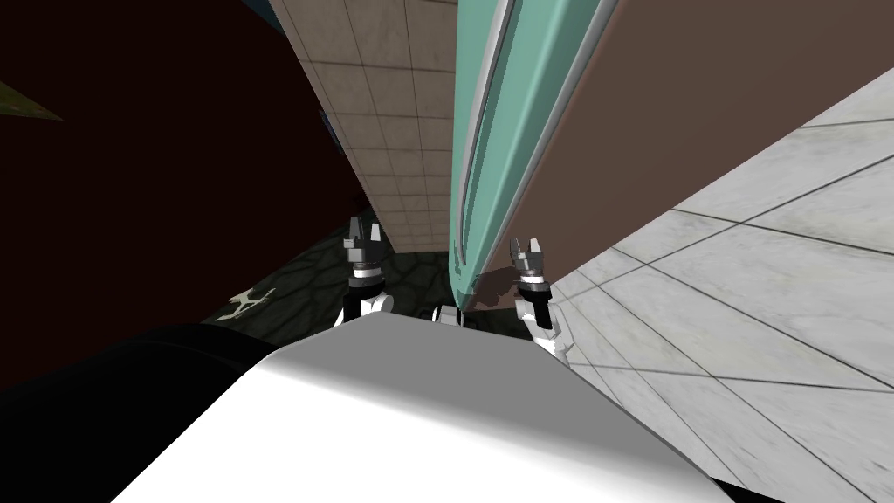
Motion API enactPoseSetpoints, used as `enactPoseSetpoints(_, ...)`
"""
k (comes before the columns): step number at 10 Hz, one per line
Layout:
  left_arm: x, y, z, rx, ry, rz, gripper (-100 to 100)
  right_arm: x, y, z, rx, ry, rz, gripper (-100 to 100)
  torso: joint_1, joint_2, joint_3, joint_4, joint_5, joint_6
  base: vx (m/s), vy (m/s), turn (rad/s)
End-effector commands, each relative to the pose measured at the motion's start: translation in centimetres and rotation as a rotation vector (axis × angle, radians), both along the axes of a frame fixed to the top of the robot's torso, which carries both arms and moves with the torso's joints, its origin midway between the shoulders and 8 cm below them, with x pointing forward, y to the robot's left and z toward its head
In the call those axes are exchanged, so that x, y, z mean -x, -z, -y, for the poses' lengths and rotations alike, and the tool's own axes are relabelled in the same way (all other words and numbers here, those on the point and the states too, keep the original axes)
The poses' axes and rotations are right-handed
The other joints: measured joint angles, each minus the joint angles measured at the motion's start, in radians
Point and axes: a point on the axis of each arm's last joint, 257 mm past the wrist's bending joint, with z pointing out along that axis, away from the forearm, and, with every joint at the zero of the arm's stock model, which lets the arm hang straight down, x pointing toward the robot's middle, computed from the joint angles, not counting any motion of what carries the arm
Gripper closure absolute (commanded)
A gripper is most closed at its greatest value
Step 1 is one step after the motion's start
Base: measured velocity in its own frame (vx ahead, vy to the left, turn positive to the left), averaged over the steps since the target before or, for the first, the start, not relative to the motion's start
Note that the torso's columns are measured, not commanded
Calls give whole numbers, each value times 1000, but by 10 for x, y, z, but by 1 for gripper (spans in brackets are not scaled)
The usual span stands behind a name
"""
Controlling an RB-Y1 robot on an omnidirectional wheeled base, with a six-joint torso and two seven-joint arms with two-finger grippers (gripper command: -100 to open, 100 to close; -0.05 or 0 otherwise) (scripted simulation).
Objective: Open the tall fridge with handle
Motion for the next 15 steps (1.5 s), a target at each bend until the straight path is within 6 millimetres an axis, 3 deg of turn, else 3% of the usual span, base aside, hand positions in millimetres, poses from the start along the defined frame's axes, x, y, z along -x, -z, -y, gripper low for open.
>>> enactPoseSetpoints(1, 0, 0, 0, 0, 0, 0, 0, -9, 9, -2, 73, 41, -4, -100, 0, 0, 0, 1, 0, 0, -7, 50, -29)
enactPoseSetpoints(15, 0, 0, 0, 0, 0, 0, 0, -38, 37, 4, 407, 257, 4, -100, -2, -9, -6, -6, -3, -3, -13, 38, -4)
